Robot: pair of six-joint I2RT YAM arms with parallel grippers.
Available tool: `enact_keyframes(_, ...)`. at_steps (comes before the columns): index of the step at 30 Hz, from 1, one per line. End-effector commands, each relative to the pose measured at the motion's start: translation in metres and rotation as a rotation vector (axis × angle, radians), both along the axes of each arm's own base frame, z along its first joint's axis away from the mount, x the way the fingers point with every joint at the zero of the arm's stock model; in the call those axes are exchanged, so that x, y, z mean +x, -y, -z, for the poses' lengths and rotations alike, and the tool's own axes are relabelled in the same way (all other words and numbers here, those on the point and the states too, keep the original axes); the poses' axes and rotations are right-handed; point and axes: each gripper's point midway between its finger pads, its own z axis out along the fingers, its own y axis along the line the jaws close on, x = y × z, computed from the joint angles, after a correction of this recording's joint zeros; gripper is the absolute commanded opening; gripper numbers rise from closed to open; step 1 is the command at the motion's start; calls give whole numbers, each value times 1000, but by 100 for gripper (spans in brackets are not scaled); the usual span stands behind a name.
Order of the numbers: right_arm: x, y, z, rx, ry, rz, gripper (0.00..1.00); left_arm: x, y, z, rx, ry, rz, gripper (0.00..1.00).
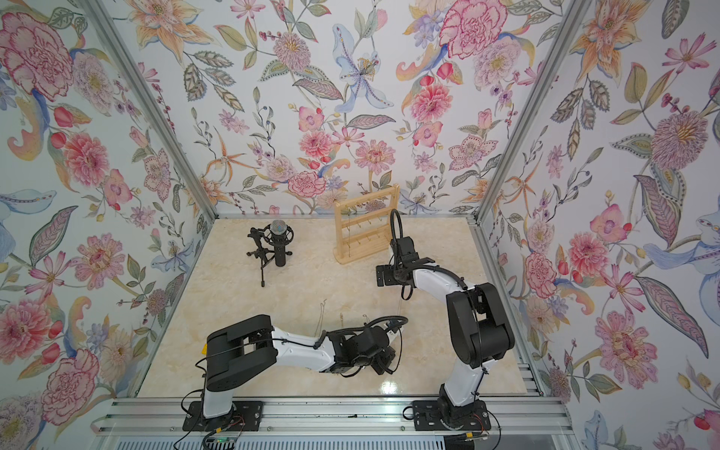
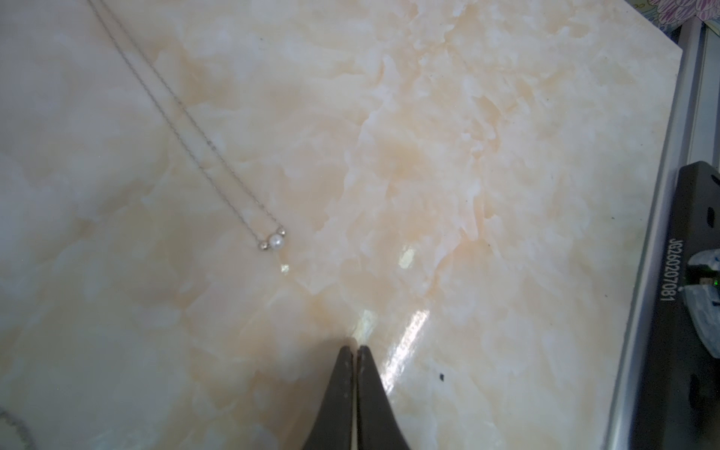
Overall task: Take the necklace off the jewelry display stand
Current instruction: Place the necklace at the center of the board.
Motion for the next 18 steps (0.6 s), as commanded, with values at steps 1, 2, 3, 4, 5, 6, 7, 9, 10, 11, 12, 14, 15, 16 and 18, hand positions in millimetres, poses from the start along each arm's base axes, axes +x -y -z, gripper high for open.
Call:
enact_keyframes(1, -5, 0, 9, 17, -53, 13, 100, -49, -47, 69, 227, -163, 69, 14)
enact_keyframes(2, -4, -1, 9, 21, -51, 14, 100, -51, -48, 71, 228, -169, 77, 14)
enact_keyframes(3, -3, -1, 7, 25, -47, 18, 100, -54, -48, 71, 225, -175, 84, 14)
enact_keyframes(4, -2, -1, 6, 28, -45, 21, 100, -57, -49, 73, 227, -182, 88, 14)
enact_keyframes(5, -1, -1, 4, 30, -42, 25, 100, -59, -50, 74, 226, -188, 91, 14)
enact_keyframes(6, 0, -1, 4, 31, -42, 27, 100, -61, -51, 75, 225, -193, 94, 13)
enact_keyframes(7, 2, -1, 4, 33, -42, 27, 100, -62, -52, 76, 225, -198, 93, 13)
enact_keyframes(9, 2, -1, 4, 31, -43, 30, 100, -65, -55, 78, 226, -207, 95, 13)
enact_keyframes(10, 3, -1, 4, 31, -44, 33, 100, -66, -56, 79, 226, -210, 92, 12)
enact_keyframes(11, 3, 0, 5, 28, -44, 36, 100, -67, -57, 79, 223, -212, 91, 12)
enact_keyframes(12, 3, 0, 4, 26, -43, 38, 100, -67, -59, 79, 220, -215, 90, 12)
enact_keyframes(14, 2, 0, 4, 26, -41, 38, 100, -69, -61, 80, 218, -220, 87, 11)
enact_keyframes(15, 3, 1, 3, 25, -39, 39, 100, -70, -62, 79, 216, -222, 87, 11)
enact_keyframes(16, 4, 1, 2, 26, -37, 39, 100, -71, -64, 79, 215, -224, 86, 11)
enact_keyframes(18, 4, 0, 0, 27, -35, 39, 100, -74, -68, 81, 216, -234, 86, 11)
